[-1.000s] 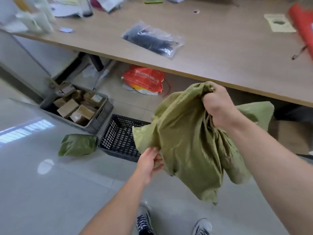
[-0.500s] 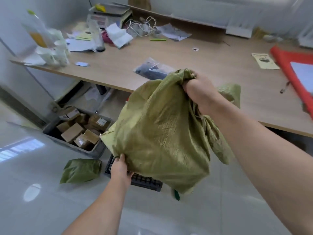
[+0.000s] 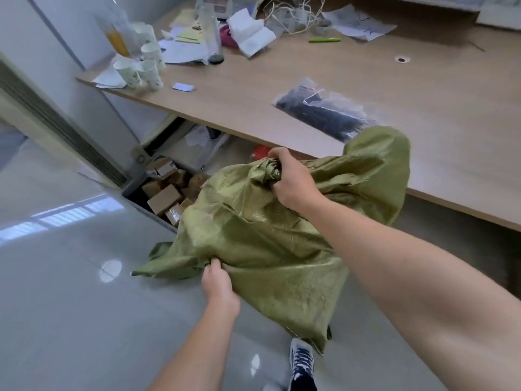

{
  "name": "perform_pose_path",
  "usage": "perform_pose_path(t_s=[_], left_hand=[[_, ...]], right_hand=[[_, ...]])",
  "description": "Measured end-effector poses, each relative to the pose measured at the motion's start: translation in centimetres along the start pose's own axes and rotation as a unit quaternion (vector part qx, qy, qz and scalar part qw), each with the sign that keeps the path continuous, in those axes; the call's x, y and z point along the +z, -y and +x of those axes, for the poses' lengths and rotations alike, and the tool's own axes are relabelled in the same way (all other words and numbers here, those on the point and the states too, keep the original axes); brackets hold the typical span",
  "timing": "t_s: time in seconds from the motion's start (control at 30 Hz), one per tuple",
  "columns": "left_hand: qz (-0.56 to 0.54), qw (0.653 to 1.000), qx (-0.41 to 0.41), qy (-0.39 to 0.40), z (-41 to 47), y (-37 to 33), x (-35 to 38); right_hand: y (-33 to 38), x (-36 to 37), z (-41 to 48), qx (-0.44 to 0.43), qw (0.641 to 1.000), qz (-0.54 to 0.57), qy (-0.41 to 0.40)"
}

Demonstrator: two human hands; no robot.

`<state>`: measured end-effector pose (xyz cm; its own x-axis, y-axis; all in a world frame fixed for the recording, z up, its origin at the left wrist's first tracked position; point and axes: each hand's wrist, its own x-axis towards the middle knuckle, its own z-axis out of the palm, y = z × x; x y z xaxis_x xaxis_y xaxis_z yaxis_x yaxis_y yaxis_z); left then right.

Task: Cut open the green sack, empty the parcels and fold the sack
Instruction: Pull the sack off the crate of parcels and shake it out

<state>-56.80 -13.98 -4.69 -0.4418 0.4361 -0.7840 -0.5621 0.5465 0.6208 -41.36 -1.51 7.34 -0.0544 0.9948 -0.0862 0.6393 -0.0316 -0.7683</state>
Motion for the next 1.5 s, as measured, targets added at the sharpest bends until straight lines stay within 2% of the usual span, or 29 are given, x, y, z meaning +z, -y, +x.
perform_pose_path(t_s=[0.2, 0.4, 0.53, 0.7, 0.93, 1.03, 1.1, 1.17, 1.23, 1.37, 1.5], left_hand=[[0.101, 0.986, -0.001, -0.135, 4.7, 2.2, -0.1], [0.119, 0.976, -0.054, -0.175, 10.6, 4.5, -0.8], [0.143, 0.972, -0.057, -0.175, 14.7, 5.6, -1.2], [0.226, 0.958, -0.037, -0.174, 19.3, 6.6, -1.5], [0.258, 0.954, -0.002, -0.155, 21.6, 6.5, -0.6], [0.276, 0.951, 0.027, -0.134, 21.1, 5.9, -0.8], [0.293, 0.948, 0.04, -0.119, 20.9, 5.6, -0.5], [0.305, 0.945, 0.043, -0.107, 20.8, 5.7, -0.3], [0.32, 0.942, 0.044, -0.096, 20.7, 5.8, 0.0], [0.312, 0.946, 0.036, -0.079, 20.2, 5.8, 0.3], [0.266, 0.959, 0.064, -0.077, 18.4, 5.6, 0.0]], right_hand=[[-5.4, 7.4, 4.5, 0.05, 0.994, 0.019, 0.092], [-10.6, 15.0, 7.4, 0.1, 0.985, 0.049, 0.135], [-14.1, 20.0, 9.1, 0.119, 0.977, 0.03, 0.175], [-18.1, 26.0, 10.1, 0.146, 0.968, 0.023, 0.205], [-21.4, 30.6, 11.5, 0.207, 0.967, 0.02, 0.149], [-22.5, 31.1, 11.8, 0.246, 0.959, -0.02, 0.139], [-22.9, 30.8, 11.9, 0.301, 0.936, -0.083, 0.16], [-23.7, 30.2, 12.0, 0.363, 0.897, -0.143, 0.208], [-25.2, 29.6, 12.1, 0.404, 0.874, -0.135, 0.235], [-26.7, 28.6, 11.2, 0.384, 0.905, -0.017, 0.184], [-26.7, 28.1, 10.6, 0.354, 0.92, 0.036, 0.164]])
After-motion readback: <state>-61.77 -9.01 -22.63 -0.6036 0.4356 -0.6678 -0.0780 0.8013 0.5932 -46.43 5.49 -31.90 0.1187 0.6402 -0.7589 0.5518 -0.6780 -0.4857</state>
